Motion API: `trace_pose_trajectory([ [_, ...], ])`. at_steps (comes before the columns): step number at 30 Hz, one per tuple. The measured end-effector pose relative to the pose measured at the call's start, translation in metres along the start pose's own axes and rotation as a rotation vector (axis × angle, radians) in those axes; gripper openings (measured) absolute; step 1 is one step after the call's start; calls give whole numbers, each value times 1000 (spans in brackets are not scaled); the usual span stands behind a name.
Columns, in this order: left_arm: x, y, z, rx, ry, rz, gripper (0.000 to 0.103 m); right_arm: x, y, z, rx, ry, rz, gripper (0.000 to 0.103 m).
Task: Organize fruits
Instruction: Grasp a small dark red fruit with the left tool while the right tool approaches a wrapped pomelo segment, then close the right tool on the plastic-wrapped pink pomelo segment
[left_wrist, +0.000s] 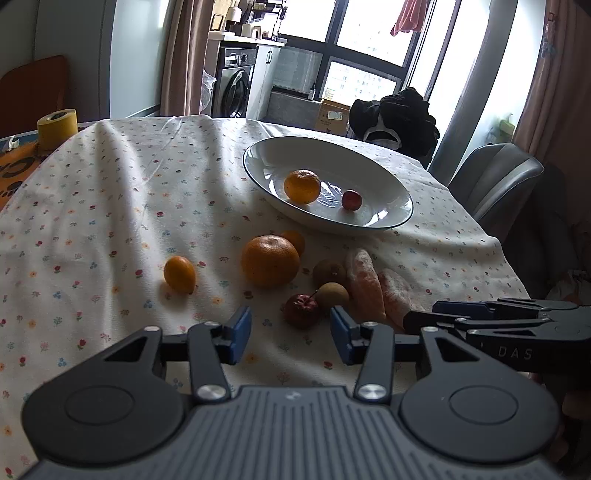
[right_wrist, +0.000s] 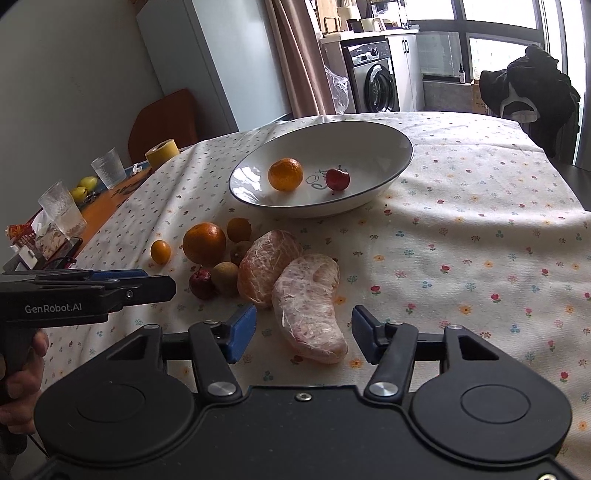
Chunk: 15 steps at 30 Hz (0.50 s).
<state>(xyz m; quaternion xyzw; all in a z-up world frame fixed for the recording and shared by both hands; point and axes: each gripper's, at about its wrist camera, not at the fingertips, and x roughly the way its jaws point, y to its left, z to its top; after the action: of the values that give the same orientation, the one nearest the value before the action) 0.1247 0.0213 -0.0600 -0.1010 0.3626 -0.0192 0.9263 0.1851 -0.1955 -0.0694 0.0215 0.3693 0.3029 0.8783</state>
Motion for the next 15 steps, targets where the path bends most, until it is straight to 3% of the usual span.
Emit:
trace_pose_trajectory([
  [15, 26, 2, 4, -6, 32, -18, 33, 21, 1, 10, -9, 19, 1, 52],
])
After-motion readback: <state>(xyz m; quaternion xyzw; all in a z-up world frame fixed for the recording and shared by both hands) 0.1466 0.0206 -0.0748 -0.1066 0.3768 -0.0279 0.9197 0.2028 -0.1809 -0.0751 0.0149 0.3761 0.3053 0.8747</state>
